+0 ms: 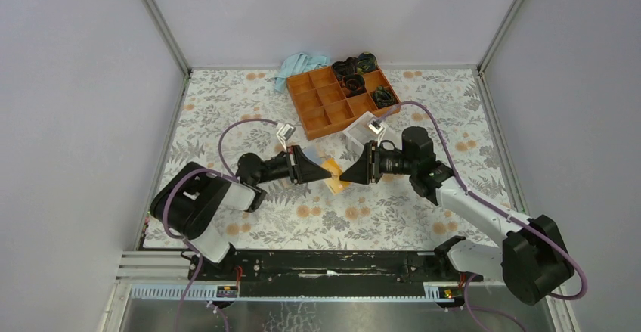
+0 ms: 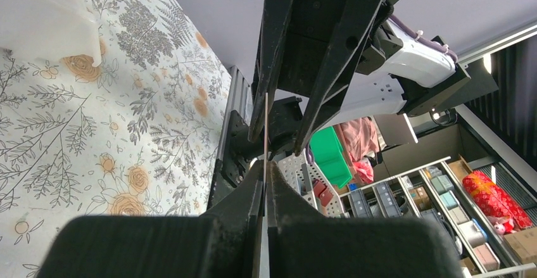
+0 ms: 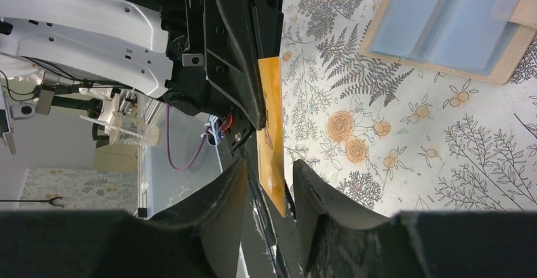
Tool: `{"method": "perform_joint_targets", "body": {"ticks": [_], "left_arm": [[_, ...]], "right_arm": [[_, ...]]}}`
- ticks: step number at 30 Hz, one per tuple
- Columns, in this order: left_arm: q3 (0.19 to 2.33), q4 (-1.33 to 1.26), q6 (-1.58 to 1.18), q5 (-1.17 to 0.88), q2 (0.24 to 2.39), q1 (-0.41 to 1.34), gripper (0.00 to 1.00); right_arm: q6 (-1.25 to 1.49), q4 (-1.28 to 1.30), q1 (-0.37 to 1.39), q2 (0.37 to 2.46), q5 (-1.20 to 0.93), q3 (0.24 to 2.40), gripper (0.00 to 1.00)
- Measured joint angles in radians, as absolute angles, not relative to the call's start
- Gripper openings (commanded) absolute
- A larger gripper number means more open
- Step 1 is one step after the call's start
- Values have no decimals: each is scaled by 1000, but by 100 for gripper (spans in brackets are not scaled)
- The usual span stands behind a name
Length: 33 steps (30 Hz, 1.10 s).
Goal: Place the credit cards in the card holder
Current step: Pick up the credit card from the storage box.
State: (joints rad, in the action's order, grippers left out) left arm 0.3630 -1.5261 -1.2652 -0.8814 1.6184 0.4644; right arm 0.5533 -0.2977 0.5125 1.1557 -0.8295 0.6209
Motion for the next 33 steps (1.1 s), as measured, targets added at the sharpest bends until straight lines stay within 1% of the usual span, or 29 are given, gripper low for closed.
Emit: {"method": "perform_joint_targets", "body": {"ticks": [7,12,13,14,15,16,17,21,22,23,26,30,33], "left_arm": [[390,-1526,-1271,-902,1638,478,0],[404,-1526,-1274,-915,1652,486,0],[404,-1526,-1274,-916,1656,486,1],[404,-1526,-1274,-916,1658,486,3],[404,-1526,-1274,-916,1662,487,10],[404,-1527,-1274,-916,1665,487,21],[404,-1527,-1274,-916,1667,488,27],[403,-1527,-1282,-914,1675,487,45],[403,-1528,-1282,-912,1676,485,52],[403,-1527,-1283,-909,1678,484,55],[403,-1528,-1284,-899,1679,478,59],[381,-1530,-1285,-870,1679,449,60],[322,-1531,-1284,-819,1667,399,60]], "right_arm": [[571,-347,512,1201,-850,614,31],[592,-390,500,1209,-876,593,14],[598,-403,495,1209,-884,588,12],[601,-413,491,1210,-887,584,11],[608,-423,486,1211,-893,581,10],[613,-435,483,1214,-901,577,9],[621,-447,479,1217,-908,574,7],[649,-499,455,1229,-937,555,4],[654,-514,449,1234,-938,551,3],[662,-526,443,1240,-942,550,3],[681,-564,437,1261,-954,545,1],[707,-606,435,1285,-961,541,0],[721,-629,435,1304,-960,541,0]]}}
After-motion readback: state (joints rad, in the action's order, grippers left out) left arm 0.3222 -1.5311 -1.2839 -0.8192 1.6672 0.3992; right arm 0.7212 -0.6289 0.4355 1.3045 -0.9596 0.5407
